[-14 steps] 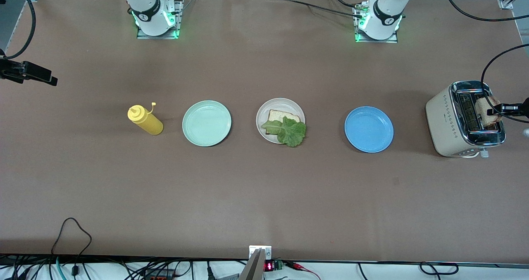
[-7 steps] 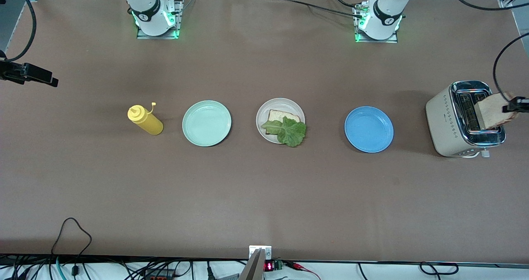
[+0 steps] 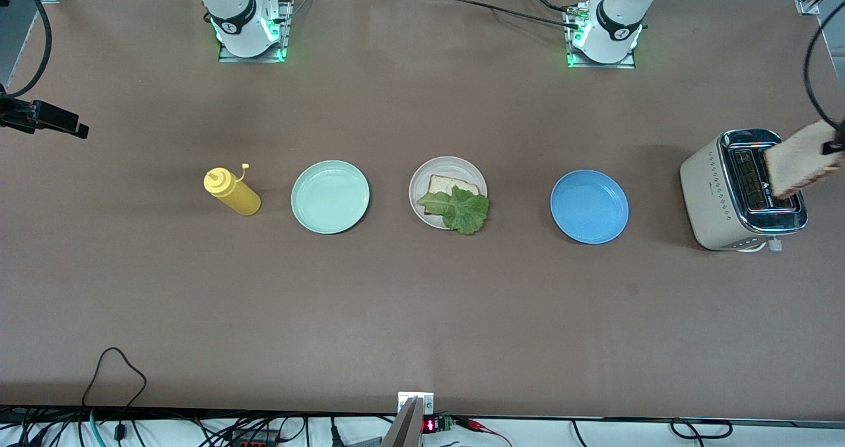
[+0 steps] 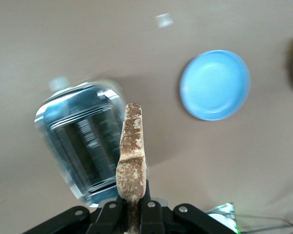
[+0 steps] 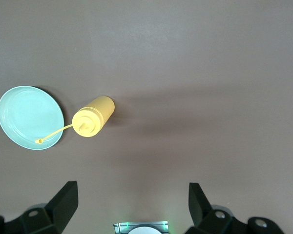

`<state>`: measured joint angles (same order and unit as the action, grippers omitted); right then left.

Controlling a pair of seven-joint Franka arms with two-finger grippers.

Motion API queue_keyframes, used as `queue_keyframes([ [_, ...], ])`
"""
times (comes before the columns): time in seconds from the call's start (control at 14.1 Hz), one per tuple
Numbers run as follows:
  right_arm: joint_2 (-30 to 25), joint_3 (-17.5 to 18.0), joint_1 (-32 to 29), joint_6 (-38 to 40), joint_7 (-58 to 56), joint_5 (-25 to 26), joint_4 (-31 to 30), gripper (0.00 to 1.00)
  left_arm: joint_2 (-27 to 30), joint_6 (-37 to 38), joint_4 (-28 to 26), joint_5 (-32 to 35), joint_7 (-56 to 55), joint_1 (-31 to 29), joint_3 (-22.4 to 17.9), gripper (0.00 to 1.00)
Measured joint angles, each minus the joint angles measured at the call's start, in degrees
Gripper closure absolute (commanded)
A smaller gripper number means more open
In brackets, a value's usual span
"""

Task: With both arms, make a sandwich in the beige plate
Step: 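Carry the bread slice over the beige plate with the left gripper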

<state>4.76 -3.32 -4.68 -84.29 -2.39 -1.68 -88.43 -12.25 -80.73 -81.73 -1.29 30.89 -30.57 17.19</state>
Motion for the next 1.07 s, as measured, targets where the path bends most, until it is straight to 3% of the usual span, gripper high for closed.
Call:
queue_keyframes([
  [0.28, 0.00, -0.04, -0.16, -0.07, 0.04, 0.00, 0.01, 0.00, -1.26, -1.36, -6.78, -9.89, -2.59, 7.61, 1.99, 1.00],
  [0.57, 0.00, -0.27, -0.58, -0.32, 0.04, 0.00, 0.01, 0.00, -4.76, -10.11, -13.21, -17.96, -14.62, 19.12, 2.36, 1.00],
  [0.71, 0.00, -0.34, -0.68, -0.36, 0.04, 0.00, 0.01, 0.00, -7.98, -16.04, -14.60, -25.21, -17.99, 23.25, 2.36, 1.00],
  [1.07, 0.25, -0.42, -1.14, -0.40, 0.04, 0.01, -0.01, 0.00, -18.78, -24.59, -16.13, -45.41, -17.04, 26.16, 2.25, 1.00],
])
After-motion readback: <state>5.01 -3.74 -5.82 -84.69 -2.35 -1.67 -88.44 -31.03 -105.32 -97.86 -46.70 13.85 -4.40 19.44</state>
